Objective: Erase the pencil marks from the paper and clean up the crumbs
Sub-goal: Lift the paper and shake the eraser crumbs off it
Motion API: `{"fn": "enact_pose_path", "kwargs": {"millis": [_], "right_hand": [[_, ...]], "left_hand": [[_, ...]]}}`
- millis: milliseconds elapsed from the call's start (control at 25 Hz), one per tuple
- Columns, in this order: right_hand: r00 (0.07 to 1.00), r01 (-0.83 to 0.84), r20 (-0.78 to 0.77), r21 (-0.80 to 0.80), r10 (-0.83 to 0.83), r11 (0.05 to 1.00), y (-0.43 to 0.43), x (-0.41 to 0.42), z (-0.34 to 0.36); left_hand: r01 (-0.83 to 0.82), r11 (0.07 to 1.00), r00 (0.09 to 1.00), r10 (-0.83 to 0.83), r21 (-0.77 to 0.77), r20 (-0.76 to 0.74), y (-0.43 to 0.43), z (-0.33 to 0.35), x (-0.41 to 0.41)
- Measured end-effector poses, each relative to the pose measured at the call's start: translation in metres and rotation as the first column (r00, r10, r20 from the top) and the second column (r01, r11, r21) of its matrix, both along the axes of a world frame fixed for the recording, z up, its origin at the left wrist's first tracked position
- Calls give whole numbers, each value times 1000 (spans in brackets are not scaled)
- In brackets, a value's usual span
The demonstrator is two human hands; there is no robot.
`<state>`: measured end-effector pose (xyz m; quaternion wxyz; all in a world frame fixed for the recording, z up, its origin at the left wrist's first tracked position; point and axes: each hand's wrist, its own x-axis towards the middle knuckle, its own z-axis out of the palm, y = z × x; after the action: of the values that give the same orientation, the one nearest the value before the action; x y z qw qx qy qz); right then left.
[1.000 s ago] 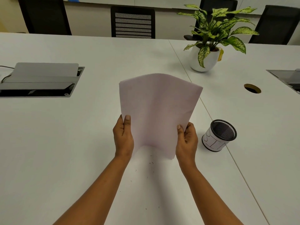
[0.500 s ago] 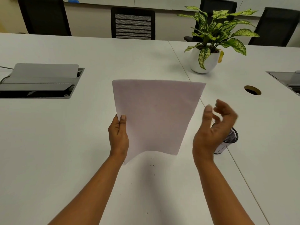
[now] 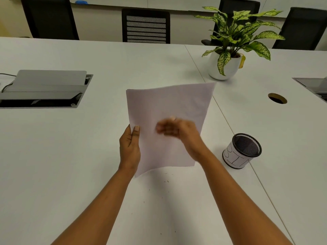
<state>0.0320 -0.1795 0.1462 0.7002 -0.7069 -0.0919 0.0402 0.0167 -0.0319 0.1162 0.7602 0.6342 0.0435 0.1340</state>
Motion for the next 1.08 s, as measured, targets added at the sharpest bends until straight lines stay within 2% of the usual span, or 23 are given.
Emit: {"fn": "enact_pose_path", "kwargs": {"millis": [80,120,160,320,400,520,600,680,800,920,1000,1080], "right_hand": [[987,-128,-128,-274,96,953,-4,-10,-33],[979,-173,-162,-339,124,925,-6,-14,-41],[978,-186,-158,-334,140,924,-7,-16,-40],[982,-189,7,-77,190,979,7,-7,15],[981,-194,25,-17,195,981,16,-1,26],[985,-153,-94,-113,143,982,16,-4,-12],[968,-184,-212,-251,131,950,10,-10,-45],[960,-193,-259,-326,109,925,7,-13,-57],[980,-168,-150,-245,134,955,13,-6,-28],[987,-160,-2,-21,160,987,23,5,18],[989,-151,21,145,150,978,25,11,28],[982,-175,-46,138,183,975,25,10,12]], "left_hand": [[8,1000,1000,-8,23,0,1,-1,0],[13,999,1000,-13,30,-4,0,0,0],[15,999,1000,-15,34,-2,0,1,1],[36,999,999,-36,21,8,-1,1,2],[56,998,998,-56,24,5,0,-1,3],[41,999,999,-42,33,12,2,-4,4],[42,998,999,-42,35,-2,2,-5,5],[55,998,998,-54,28,-14,2,-6,6],[49,998,999,-49,40,1,2,-6,8],[68,997,998,-68,29,17,2,-5,8],[80,997,997,-80,2,-5,1,-6,9],[67,998,998,-67,6,13,1,-6,10]]}}
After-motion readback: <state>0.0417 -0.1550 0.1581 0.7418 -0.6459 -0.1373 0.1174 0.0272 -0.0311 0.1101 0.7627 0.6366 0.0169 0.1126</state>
